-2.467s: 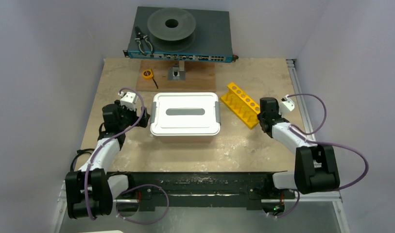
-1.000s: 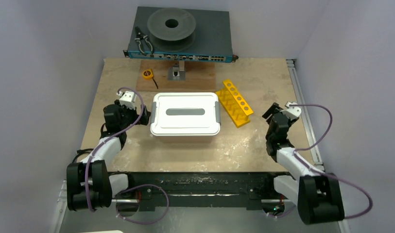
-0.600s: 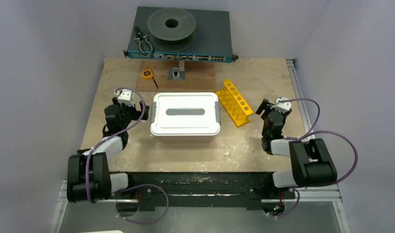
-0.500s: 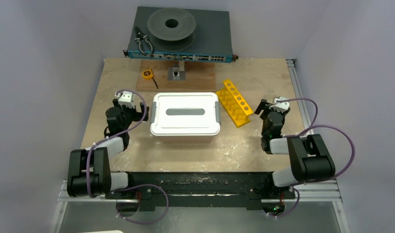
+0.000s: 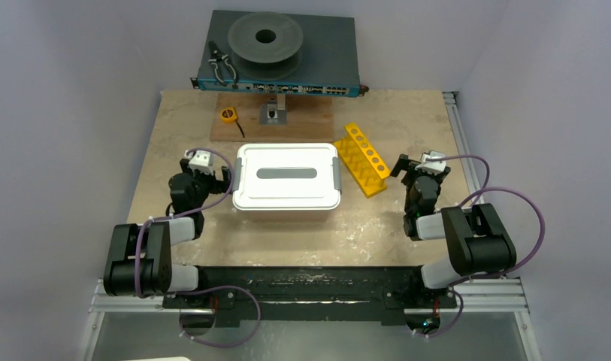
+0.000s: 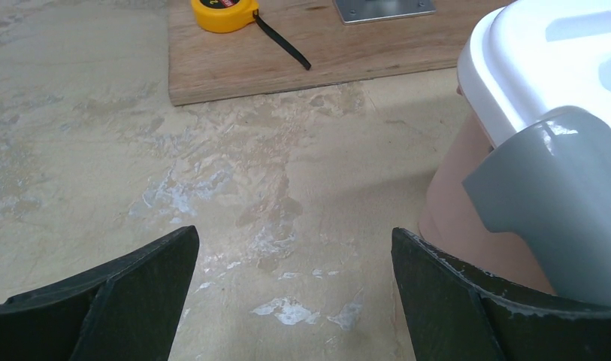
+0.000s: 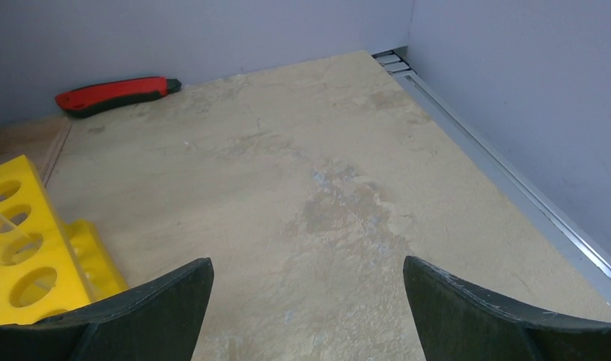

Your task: Organize the chemistry lab equipment

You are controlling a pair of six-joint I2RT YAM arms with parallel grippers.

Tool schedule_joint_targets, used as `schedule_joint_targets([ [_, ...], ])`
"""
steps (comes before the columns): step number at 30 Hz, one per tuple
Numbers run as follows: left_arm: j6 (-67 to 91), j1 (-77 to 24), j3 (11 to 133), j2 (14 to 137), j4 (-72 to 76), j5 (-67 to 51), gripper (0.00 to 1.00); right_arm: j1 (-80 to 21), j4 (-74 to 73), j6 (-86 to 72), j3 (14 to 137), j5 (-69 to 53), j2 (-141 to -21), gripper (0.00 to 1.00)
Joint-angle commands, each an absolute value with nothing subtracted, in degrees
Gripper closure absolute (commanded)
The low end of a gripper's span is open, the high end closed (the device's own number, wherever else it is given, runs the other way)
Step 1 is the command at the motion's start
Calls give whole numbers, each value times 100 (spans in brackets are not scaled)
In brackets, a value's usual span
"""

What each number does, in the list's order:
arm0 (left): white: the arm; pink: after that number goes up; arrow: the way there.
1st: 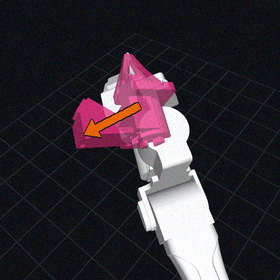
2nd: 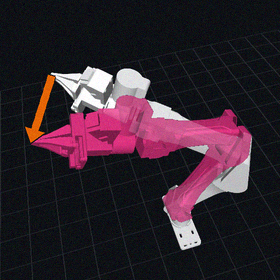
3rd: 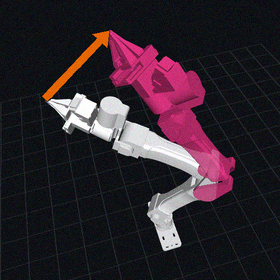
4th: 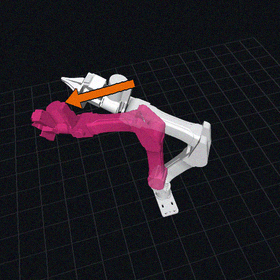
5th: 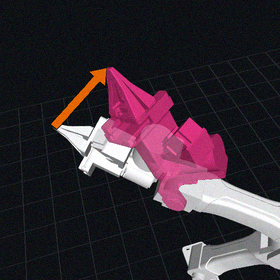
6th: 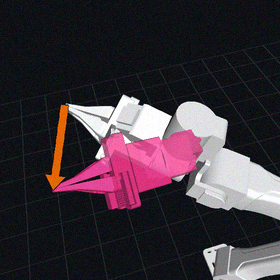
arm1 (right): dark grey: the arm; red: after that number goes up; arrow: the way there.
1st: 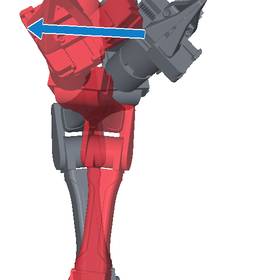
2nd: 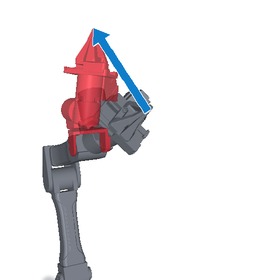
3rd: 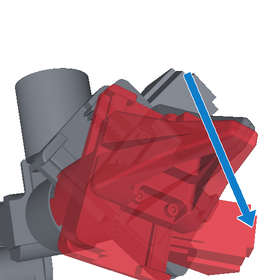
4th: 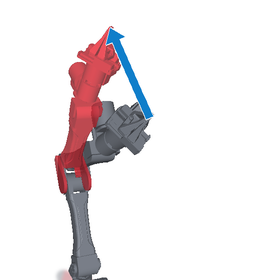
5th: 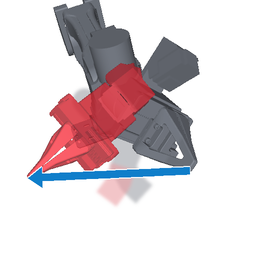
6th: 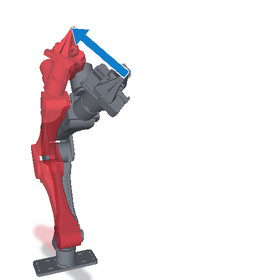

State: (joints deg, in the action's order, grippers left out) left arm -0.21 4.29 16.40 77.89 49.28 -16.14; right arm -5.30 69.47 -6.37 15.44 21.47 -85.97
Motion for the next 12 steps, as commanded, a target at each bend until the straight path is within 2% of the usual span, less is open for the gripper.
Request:
schedule_joint_targets([
  [1, -101, 410, 1751, 7756, 5337, -1640, 0, -519, 7279, -524, 1652, 2235, -8543, 1],
  [12, -123, 412, 1766, 7756, 5322, -1631, 0, -520, 7277, -524, 1652, 2238, -8544, 1],
])
